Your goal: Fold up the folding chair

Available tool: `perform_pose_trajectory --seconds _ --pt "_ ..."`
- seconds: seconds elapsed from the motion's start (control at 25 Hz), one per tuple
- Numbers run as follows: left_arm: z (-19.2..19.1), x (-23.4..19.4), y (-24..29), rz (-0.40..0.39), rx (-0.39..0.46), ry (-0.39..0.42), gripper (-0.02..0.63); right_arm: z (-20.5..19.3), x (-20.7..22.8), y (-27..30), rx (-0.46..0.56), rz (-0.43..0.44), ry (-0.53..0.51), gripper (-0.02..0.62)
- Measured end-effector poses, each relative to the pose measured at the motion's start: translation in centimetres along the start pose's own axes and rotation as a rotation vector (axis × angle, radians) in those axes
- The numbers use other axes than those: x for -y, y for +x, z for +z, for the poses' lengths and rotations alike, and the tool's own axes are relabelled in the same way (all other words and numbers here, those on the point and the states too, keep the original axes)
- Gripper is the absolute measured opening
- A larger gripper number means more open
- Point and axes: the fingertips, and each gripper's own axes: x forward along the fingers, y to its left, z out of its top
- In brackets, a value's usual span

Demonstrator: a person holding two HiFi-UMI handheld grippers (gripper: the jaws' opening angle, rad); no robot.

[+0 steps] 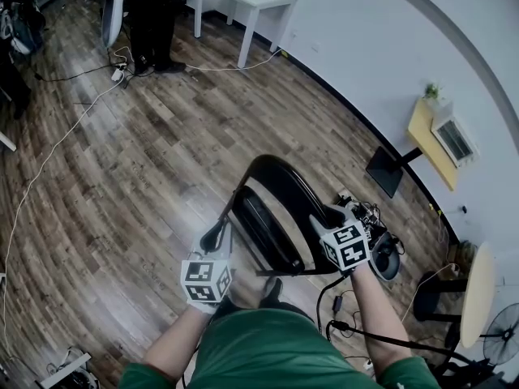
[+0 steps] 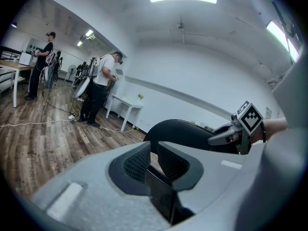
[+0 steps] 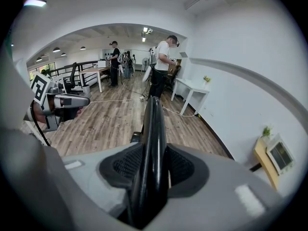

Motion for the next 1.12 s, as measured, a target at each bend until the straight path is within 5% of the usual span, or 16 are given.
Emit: perform_pose_trajectory --seconds 0.68,1.12 --pt "-1.5 0.4 0.2 -0.004 -0.033 -0.007 0.051 -0.4 0.2 0.1 -0.003 0.015 0.009 0.158" --pt "-1.2 -0.5 0.3 0.016 -0.029 -0.079 0.051 -0.4 0.5 0.3 -0.01 0.004 0.006 0.158"
